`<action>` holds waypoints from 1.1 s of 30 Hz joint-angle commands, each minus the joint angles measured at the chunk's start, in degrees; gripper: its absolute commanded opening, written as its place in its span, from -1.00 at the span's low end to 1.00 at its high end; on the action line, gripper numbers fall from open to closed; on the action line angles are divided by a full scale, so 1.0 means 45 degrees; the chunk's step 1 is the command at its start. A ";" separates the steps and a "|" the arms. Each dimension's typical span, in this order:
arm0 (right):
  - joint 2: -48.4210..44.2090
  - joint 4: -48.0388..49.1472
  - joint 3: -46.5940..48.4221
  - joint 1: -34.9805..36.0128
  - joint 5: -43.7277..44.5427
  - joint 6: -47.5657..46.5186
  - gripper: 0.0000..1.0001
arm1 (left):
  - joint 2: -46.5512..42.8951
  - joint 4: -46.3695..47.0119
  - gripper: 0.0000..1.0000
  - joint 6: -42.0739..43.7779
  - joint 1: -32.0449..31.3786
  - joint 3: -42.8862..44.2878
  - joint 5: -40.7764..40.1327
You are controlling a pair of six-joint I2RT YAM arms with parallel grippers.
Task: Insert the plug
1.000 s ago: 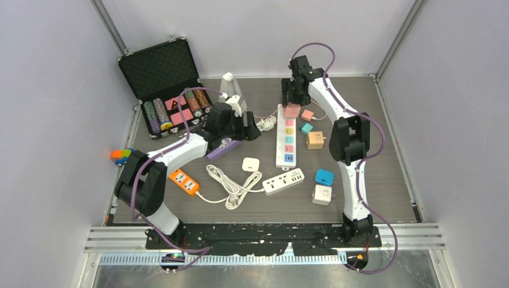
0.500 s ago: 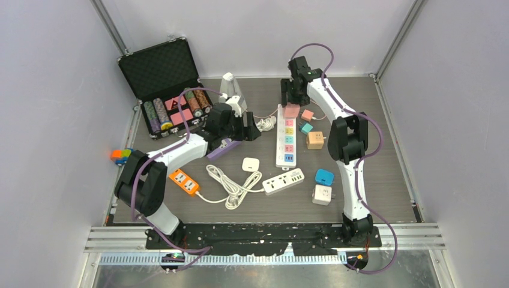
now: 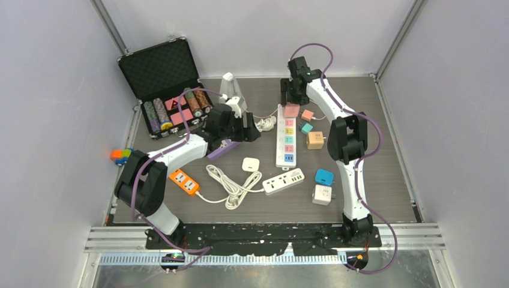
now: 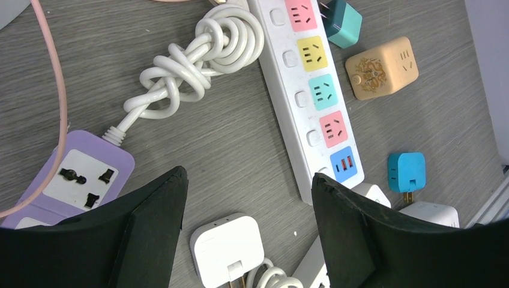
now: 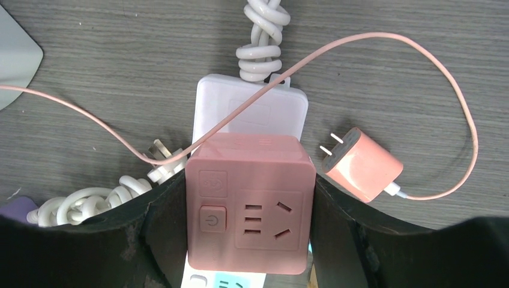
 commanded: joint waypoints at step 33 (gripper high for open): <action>-0.4751 1.1254 -1.0697 0.0927 0.2755 0.0500 -0.89 | -0.0458 0.0844 0.47 -0.0424 0.0070 -0.0526 0.0417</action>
